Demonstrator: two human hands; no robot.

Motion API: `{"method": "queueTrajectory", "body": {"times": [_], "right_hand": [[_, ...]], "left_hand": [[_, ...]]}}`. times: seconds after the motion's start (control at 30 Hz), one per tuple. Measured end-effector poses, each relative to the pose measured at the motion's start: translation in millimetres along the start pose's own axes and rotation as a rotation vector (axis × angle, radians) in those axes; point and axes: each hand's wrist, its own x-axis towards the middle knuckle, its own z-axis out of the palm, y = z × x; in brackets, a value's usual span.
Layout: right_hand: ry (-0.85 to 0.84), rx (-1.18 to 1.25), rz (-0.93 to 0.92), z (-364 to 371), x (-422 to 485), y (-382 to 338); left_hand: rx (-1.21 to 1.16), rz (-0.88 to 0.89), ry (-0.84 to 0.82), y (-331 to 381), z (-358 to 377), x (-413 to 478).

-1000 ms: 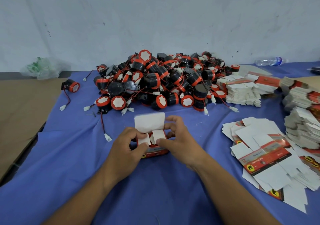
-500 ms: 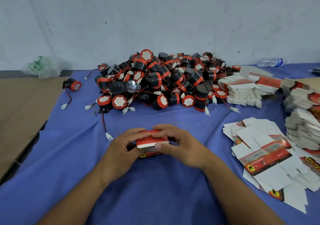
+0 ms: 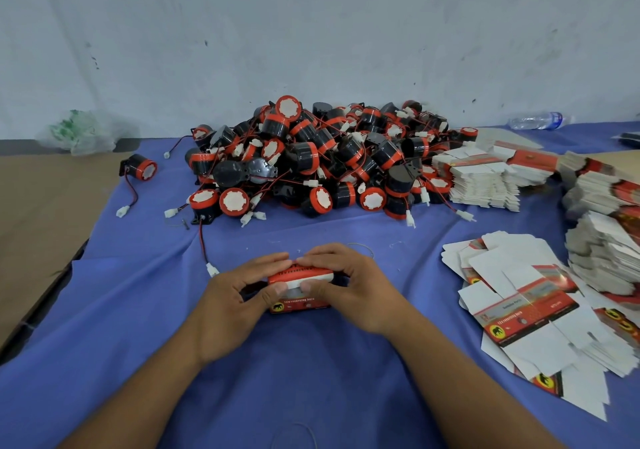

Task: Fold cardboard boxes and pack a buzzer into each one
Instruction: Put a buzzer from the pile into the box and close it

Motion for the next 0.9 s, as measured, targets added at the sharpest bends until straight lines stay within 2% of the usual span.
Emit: {"method": "queueTrajectory", "body": {"times": [0.23,0.5,0.77,0.9], "right_hand": [[-0.01,-0.106,-0.085,-0.4,-0.1,-2.8],[0.081,-0.375,-0.336,1.7,-2.6,-5.0],[-0.041,-0.515,-0.32,5.1,-5.1,-7.1],[-0.147,-0.433,-0.206,5.1,-9.9,-4.2]], "left_hand": [[0.052,0.061,0.027,0.7,-1.3,1.8],[0.19,0.167,0.018,0.3,-3.1,-1.1],[0.281,0.205,-0.062,2.8,-5.7,-6.0],[0.349,0.22,0.015,3.1,-1.7,-6.2]]}}
